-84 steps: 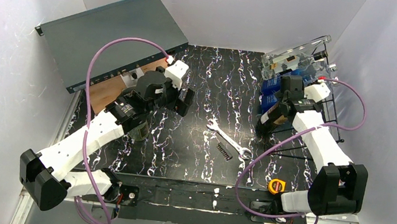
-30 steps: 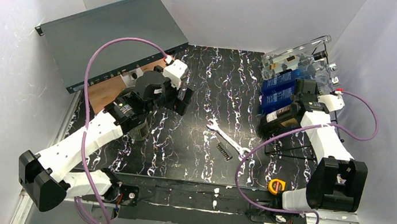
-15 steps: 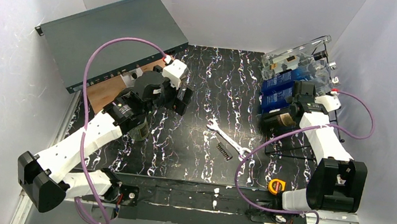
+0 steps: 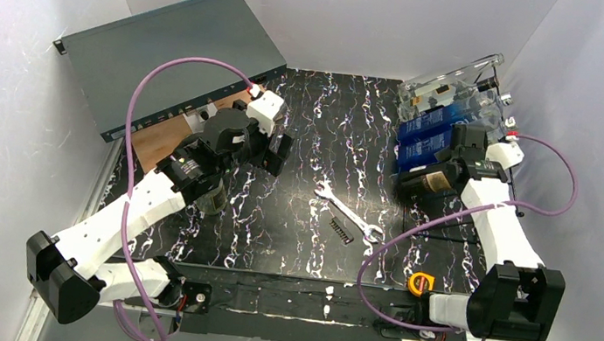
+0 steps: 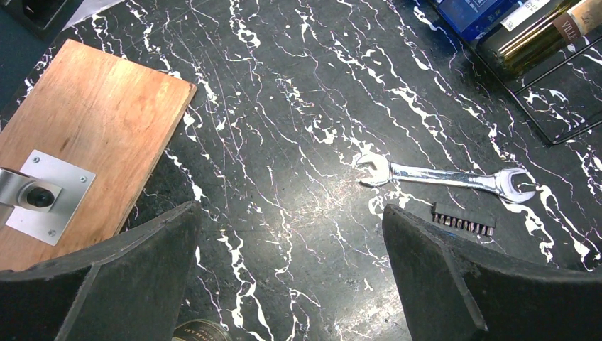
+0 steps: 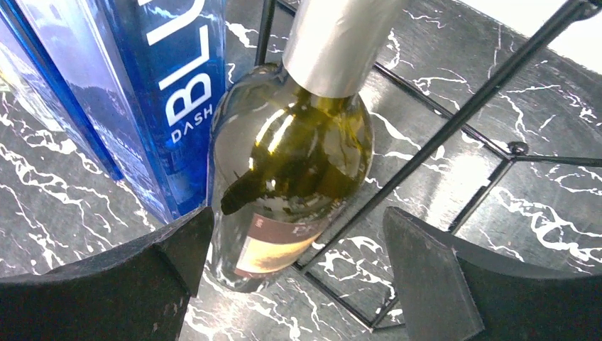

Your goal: Put the wine bottle on the wine rack

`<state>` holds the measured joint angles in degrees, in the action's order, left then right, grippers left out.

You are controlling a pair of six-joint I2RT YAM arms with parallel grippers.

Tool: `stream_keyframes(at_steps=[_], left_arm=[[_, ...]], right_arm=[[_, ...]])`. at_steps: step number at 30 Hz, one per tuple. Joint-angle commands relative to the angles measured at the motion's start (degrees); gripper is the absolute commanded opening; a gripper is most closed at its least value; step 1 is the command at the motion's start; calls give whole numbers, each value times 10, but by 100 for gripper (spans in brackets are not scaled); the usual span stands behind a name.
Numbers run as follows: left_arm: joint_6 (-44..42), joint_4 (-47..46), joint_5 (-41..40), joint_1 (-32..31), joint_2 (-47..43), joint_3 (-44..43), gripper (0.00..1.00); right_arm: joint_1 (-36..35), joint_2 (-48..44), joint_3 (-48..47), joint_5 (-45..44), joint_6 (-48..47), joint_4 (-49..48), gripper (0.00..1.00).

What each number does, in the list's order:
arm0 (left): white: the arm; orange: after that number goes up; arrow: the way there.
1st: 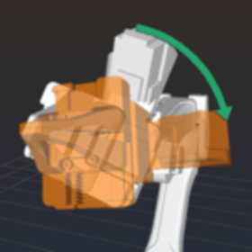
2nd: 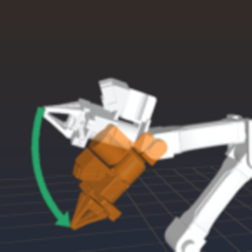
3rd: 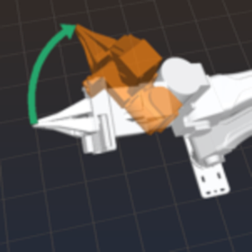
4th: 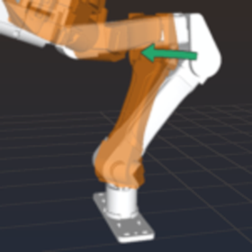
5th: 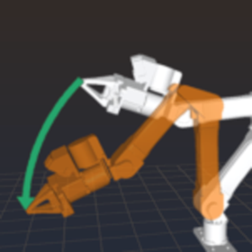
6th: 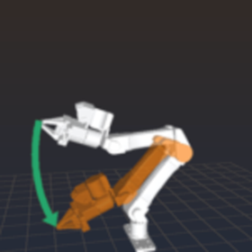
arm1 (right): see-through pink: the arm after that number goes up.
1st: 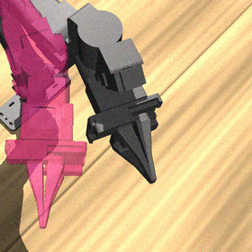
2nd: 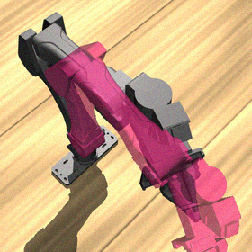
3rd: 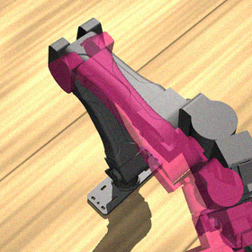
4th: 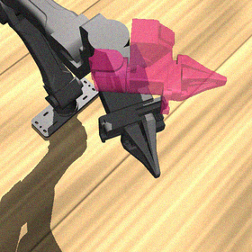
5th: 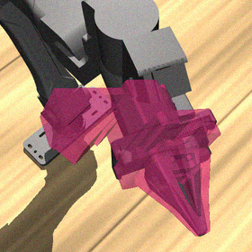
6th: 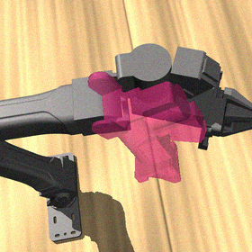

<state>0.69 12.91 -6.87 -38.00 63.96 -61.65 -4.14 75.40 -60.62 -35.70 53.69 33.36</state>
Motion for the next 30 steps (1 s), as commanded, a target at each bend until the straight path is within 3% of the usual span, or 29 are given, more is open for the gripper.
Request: stream_keyframes(at_steps=[1, 8, 16, 22, 30], left_arm=[[1, 5, -3, -1, -16, -20, 98], [-4, -3, -28, -2, -30, -12, 98], [-12, -7, -61, -2, -46, -11, 98], [72, 97, -66, -2, -65, -79, 98], [121, 300, -136, -1, -119, -202, 98]], right_arm=[[1, -26, -20, 11, -33, 35, 98], [-23, -32, -36, 76, -148, -4, 98], [-112, -54, -29, 163, -272, -86, 98], [-120, -23, -44, 374, -342, -90, 98], [-120, -48, -23, 419, -360, -115, 98]])
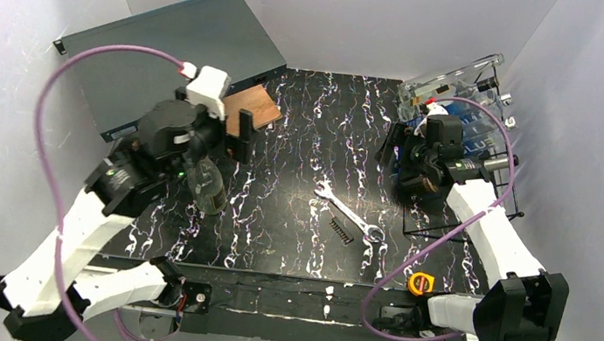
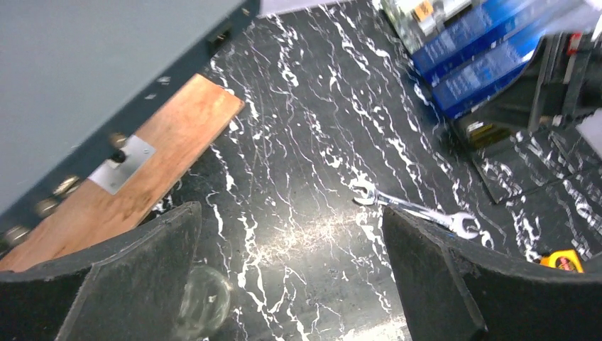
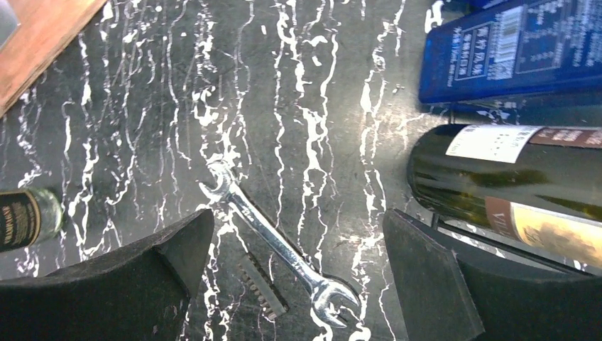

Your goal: Put the wine bottle on the wine rack

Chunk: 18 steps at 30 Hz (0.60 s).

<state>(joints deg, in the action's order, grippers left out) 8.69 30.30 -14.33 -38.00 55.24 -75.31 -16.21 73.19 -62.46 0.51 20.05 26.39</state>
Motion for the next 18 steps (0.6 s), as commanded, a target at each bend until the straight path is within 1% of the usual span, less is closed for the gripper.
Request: stream_keyframes(at_steps=[1, 5, 8, 11, 13, 18], left_arm=[[55, 152, -78, -1, -33, -77, 98], [112, 242, -144, -1, -35, -111, 98], [135, 275, -185, -1, -36, -114, 98], [154, 293, -216, -1, -28, -109, 98], [165, 299, -218, -2, -18, -103, 98], [190, 306, -239, -2, 18, -86, 98]], right_arm=[[1, -31, 3, 64, -20, -53, 98], [0, -47, 27, 96, -3, -72, 98], [-2, -48, 46, 124, 11, -88, 98], [-2, -36, 60, 150, 29, -96, 99], [-3, -29, 62, 172, 40, -96, 98], [-4, -37, 74, 182, 48, -103, 98]])
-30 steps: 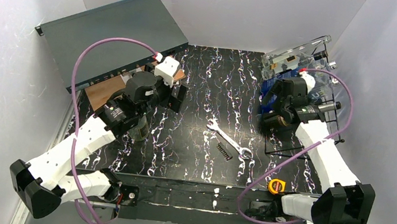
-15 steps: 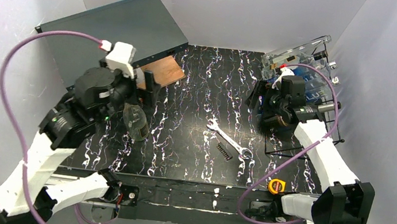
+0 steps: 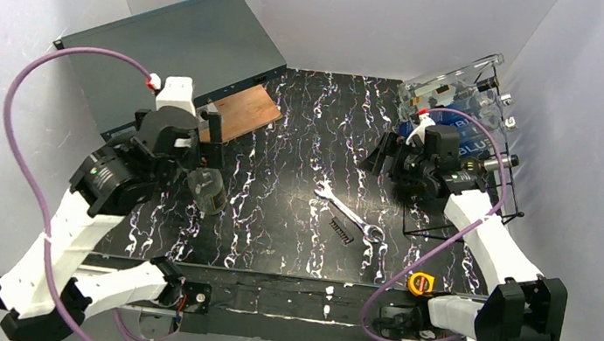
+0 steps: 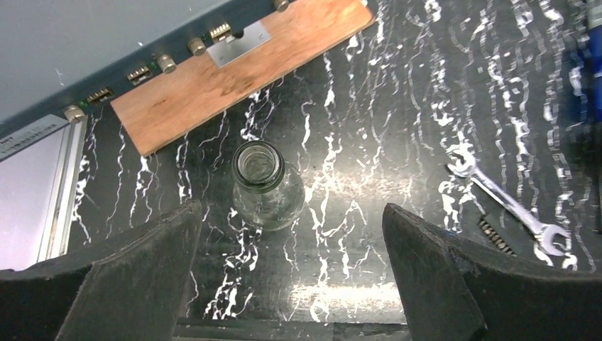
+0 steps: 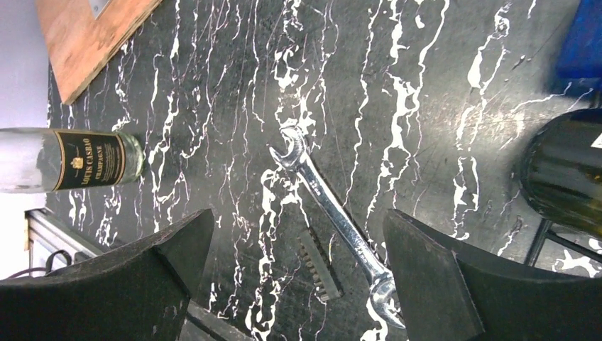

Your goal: Put the wine bottle on the wine rack

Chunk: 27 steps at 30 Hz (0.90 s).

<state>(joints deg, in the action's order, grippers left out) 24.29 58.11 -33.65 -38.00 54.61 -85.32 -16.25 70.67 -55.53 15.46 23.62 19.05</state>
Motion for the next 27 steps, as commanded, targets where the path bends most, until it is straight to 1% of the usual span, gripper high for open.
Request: stream_keyframes(at_steps=[1, 5, 9, 16, 20, 24, 27], left_arm=[[37, 27, -55, -1, 30, 20, 98], [44, 19, -93, -1, 51, 45, 98], [47, 3, -114, -1, 67, 61, 95], [65, -16, -133, 5, 72, 89, 93], [71, -40, -135, 12, 58, 120, 92], [59, -88, -128, 13, 34, 160, 85], [51, -103, -127, 13, 31, 178, 81]], right_arm=[[-4, -16, 6, 36, 11, -32, 98], [-4, -28, 13, 61, 17, -49, 99], [-8, -25, 17, 75, 25, -57, 98], [-11, -26, 27, 64, 25, -55, 98], [-12, -30, 26, 44, 30, -48, 98], [-14, -29, 30, 22, 33, -47, 98], [-14, -23, 29, 35, 32, -50, 98]])
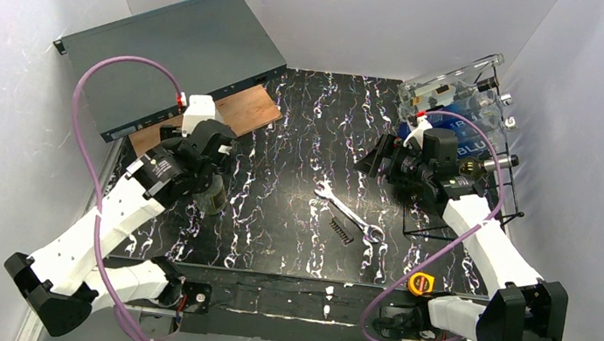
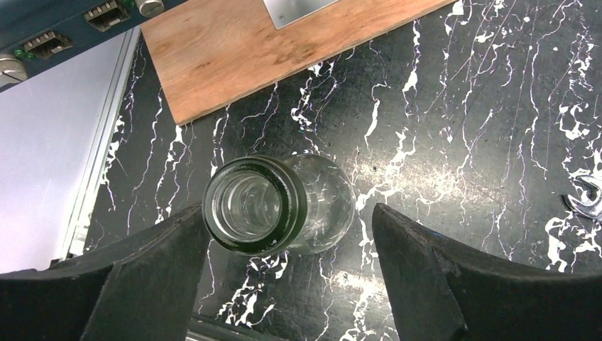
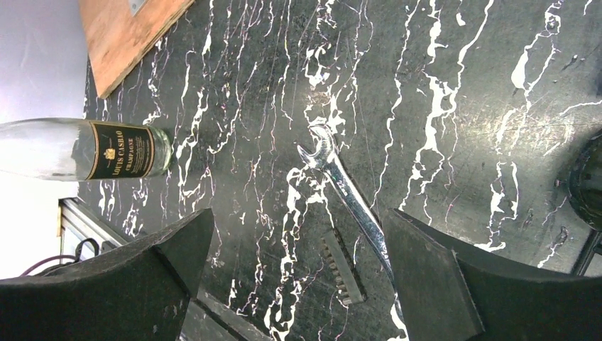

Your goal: Put the wine bottle on the wine rack

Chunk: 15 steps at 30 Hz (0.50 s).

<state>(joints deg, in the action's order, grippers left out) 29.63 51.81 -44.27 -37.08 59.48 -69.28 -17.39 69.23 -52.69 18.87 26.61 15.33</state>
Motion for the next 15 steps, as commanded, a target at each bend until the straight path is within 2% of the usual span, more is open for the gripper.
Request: stream_keyframes(at_steps=[1, 6, 15], left_arm=[[-4, -42, -21, 4, -17, 21, 81], [-24, -63, -23, 3, -18, 36, 77], [-70, -113, -36, 3, -33, 62, 53]], right_arm=[[-3, -7, 0, 9, 4, -15, 98], [-8, -16, 6, 23, 22, -21, 98], [-19, -8, 11, 30, 30, -29, 98]])
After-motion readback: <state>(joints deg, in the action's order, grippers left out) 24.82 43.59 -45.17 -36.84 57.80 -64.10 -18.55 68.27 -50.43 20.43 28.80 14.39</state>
